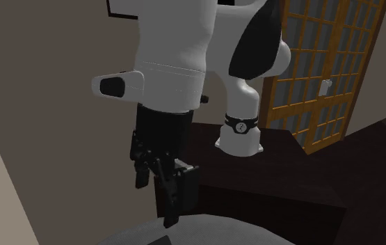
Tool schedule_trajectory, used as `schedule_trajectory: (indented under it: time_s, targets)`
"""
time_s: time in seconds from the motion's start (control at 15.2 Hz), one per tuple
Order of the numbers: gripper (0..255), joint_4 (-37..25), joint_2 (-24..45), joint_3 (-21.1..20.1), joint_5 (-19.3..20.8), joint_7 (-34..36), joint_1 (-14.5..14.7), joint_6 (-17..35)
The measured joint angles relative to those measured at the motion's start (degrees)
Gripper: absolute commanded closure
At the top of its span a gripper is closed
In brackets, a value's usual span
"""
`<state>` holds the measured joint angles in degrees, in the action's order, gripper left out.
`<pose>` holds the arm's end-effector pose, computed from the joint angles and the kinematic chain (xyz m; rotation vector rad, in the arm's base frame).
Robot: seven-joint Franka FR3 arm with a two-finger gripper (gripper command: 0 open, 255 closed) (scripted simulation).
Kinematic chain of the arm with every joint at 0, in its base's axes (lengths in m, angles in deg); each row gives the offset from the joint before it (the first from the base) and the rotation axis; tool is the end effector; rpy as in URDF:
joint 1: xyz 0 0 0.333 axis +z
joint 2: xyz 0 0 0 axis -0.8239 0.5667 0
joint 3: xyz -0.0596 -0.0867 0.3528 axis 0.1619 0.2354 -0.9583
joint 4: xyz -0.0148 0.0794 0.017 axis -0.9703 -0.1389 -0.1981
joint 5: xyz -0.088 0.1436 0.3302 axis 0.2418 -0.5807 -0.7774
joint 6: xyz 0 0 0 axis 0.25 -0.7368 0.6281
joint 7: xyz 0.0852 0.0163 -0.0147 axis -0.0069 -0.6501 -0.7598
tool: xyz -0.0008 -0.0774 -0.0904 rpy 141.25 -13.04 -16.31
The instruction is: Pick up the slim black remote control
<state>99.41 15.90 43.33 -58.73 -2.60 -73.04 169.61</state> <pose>0.4207 -0.1206 0.3287 2.8747 -0.9233 0.1927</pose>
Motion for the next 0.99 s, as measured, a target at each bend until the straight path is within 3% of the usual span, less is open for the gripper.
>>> schedule_trajectory:
  time_s: [0.46,0.99]
  targets:
    - [0,-7.01,15.71,4.99,7.46,10.87,-1.09,11.38]
    - [0,-12.04,26.46,9.15,9.76,15.6,0.89,18.28]
